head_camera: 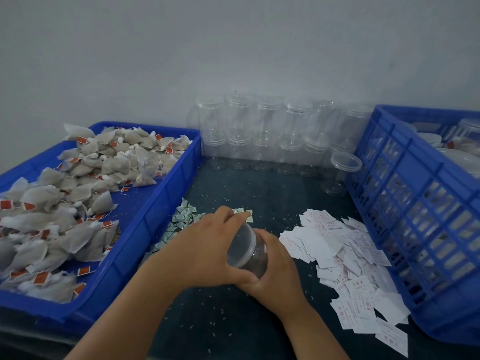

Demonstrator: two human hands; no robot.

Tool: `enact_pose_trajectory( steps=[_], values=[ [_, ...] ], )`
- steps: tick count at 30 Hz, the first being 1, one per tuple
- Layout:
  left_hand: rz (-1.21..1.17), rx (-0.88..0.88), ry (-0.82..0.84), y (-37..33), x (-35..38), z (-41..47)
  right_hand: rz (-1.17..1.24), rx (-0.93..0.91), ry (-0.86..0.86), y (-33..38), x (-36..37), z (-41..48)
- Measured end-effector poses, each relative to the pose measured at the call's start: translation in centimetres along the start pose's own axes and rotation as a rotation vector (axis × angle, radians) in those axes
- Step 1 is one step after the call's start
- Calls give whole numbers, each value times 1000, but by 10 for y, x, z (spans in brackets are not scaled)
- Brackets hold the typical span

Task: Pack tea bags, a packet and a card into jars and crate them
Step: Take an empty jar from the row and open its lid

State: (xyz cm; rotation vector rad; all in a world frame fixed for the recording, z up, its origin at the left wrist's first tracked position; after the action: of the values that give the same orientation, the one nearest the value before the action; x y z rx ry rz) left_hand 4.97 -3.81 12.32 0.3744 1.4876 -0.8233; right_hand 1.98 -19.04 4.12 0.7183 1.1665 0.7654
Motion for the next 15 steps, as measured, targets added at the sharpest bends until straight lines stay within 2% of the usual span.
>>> enact_pose_trajectory(
  steps=[4,7,9,12,15],
  values=[
    [-60,-9,-35,1,-9,-1,-7,-11,-55,1,0,0],
    [-47,-133,-142,0,-14,1,-69,-120,-238,8,-5,0],
    [-122,-245,-248,1,-16,-1,-118,-195,-361,8,-9,1],
    [-399,-423,-382,19,-19,-4,-163,-189,-478,0,-21,3],
    [-887,-590,-478,53,-4,-4,100,14,-496,-14,-35,1]
  ],
)
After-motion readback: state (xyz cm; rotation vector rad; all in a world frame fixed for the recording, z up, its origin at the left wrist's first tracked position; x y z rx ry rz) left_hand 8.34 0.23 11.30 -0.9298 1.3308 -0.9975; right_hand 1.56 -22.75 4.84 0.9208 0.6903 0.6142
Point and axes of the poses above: each hand's wrist, its own z-axis towards the middle knuckle, its own x-axis out of the palm, y = z × x, the point moved 7 cm from there along z, towards the middle knuckle, and after that the axes turned 11 degrees about x, right-handed, at the moved point
